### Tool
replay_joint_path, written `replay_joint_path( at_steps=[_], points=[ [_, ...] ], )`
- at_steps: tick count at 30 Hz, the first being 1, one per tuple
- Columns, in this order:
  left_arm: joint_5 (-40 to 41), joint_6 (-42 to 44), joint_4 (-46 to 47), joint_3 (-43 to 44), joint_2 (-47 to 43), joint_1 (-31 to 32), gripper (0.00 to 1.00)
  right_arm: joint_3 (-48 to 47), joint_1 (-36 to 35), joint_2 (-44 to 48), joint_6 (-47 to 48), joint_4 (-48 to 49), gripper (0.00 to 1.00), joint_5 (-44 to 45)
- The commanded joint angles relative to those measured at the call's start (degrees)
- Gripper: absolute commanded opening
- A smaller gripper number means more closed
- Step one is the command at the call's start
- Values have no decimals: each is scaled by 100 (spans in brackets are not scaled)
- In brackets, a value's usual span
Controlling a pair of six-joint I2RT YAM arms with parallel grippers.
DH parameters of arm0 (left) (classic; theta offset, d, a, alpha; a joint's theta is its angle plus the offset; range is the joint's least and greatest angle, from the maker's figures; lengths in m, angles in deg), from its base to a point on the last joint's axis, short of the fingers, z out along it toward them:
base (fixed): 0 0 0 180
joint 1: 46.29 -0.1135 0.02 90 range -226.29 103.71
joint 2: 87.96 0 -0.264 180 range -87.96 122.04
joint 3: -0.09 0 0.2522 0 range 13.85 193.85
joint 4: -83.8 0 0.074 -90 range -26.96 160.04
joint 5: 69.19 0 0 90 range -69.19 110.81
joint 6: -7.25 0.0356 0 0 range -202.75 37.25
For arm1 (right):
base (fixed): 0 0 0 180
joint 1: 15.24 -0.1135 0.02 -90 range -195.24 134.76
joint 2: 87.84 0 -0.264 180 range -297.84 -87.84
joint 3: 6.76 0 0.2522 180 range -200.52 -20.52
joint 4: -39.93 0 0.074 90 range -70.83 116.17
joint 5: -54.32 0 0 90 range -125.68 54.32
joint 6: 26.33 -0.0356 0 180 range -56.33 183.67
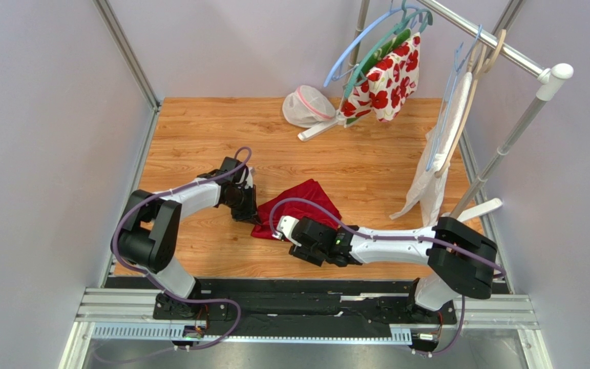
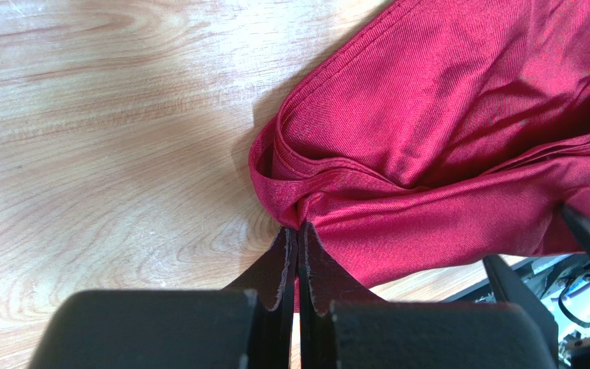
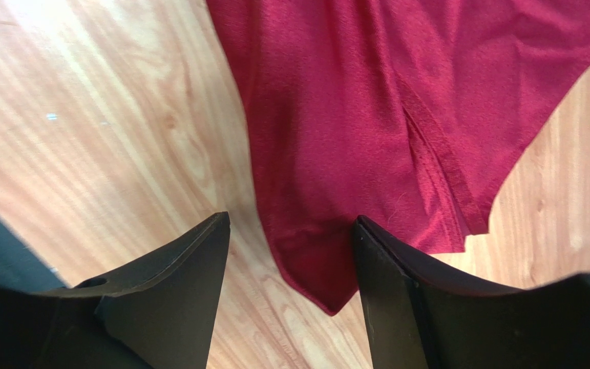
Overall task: Fold the napkin, place the utensils inside, and roll it up
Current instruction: Roll the napkin with the utensil
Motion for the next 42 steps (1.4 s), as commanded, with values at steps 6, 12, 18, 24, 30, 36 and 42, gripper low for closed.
replay_joint_path(
  at_steps=[6,12,18,24,30,36,42],
  points=[
    [-11,235,-173,119,121,-41,0,-231,23,-427,325,187,61,314],
    [-55,270,-173,119,77,-41,0,-310,251,-542,378,-5,34,-336],
    [-108,270,-208,128,33,-41,0,-618,550,-752,475,-577,20,-1539],
    [-21,270,-409,277,-204,-67,23,-996,656,-1192,598,-1104,2,-2586],
    [322,226,-629,348,-837,-357,60,-1373,814,-1438,738,-1535,0,-3465],
    [753,68,-630,216,-1320,-726,64,-1540,972,-1587,782,-1693,0,-4177],
    [912,-143,-77,-381,-2128,-770,62,-1813,1393,-1921,818,-1957,0,-5126]
  ],
)
